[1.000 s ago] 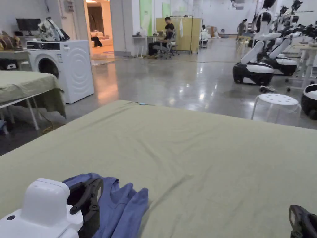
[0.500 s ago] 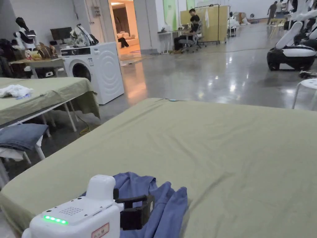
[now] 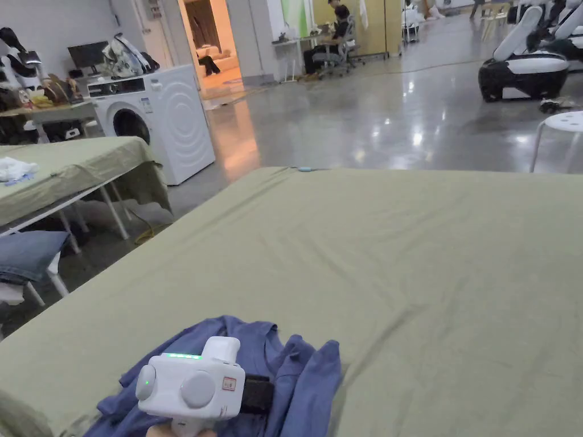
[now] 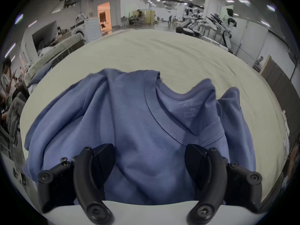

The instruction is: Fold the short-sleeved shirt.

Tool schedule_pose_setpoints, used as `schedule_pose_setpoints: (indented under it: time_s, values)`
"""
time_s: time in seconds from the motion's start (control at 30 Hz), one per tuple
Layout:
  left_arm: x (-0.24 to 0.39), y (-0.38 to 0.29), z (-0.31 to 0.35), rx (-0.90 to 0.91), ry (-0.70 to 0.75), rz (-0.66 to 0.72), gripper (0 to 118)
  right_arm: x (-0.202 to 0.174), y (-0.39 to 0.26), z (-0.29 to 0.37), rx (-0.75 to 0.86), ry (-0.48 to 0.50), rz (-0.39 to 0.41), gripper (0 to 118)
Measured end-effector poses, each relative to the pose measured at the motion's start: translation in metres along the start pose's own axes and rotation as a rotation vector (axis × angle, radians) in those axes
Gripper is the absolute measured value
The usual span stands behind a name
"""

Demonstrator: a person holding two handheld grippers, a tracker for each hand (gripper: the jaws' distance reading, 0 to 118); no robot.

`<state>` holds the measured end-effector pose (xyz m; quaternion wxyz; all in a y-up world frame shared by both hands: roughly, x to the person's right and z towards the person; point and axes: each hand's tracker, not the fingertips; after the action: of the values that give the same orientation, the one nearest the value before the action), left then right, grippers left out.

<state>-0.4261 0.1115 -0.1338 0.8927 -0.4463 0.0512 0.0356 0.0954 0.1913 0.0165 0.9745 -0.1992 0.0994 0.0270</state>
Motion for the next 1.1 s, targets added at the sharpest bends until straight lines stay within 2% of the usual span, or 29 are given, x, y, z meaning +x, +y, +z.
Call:
schedule_pose_setpoints:
  time_s: [0.07,0.13,0.17,0.2,0.23,0.27,0.37,0.43,0.53,0.67,0.7,0.83,1.0,1.1]
  values:
    - [0.001,0.001,0.000,-0.005,0.000,-0.009,83,0.000,-0.001,0.002,0.027,0.016,-0.019,0]
    - [0.001,0.001,0.004,-0.002,-0.023,-0.016,59,0.000,0.001,0.002,0.032,0.037,-0.024,0]
    - [0.001,0.004,0.005,-0.002,-0.020,-0.016,36,0.000,0.002,0.002,0.033,0.044,-0.024,0]
    - [0.001,0.006,0.005,0.007,0.007,-0.010,6,0.000,0.002,0.002,0.033,0.042,-0.021,0]
    - [-0.004,0.007,0.004,0.015,0.091,0.007,6,0.000,0.003,0.003,0.035,0.041,-0.015,0]
    - [-0.010,0.008,0.003,-0.010,-0.010,0.072,5,0.001,0.004,0.004,0.036,0.041,-0.011,0]
    - [-0.024,0.018,0.025,0.087,-0.044,0.199,5,0.006,0.003,0.012,0.044,0.040,-0.003,0]
    - [-0.036,0.041,0.056,0.198,-0.055,0.250,5,0.009,0.003,0.017,0.061,0.018,0.014,0]
    - [-0.048,0.084,0.104,0.284,-0.079,0.294,5,0.016,0.001,0.022,0.060,0.007,-0.009,0]
    - [-0.033,0.144,0.168,0.477,-0.091,0.243,5,0.020,0.003,0.027,0.066,-0.002,-0.046,0]
    - [-0.029,0.159,0.177,0.482,-0.134,0.236,5,0.021,0.003,0.028,0.066,-0.003,-0.048,0]
    - [0.032,0.213,0.212,0.556,-0.146,0.087,5,0.024,0.008,0.034,0.078,-0.025,-0.042,0]
    - [0.136,0.233,0.207,0.558,-0.241,-0.093,5,0.033,0.010,0.044,0.091,-0.066,-0.047,0]
    - [0.209,0.209,0.177,0.495,-0.386,-0.175,5,0.041,0.007,0.052,0.097,-0.086,-0.065,0]
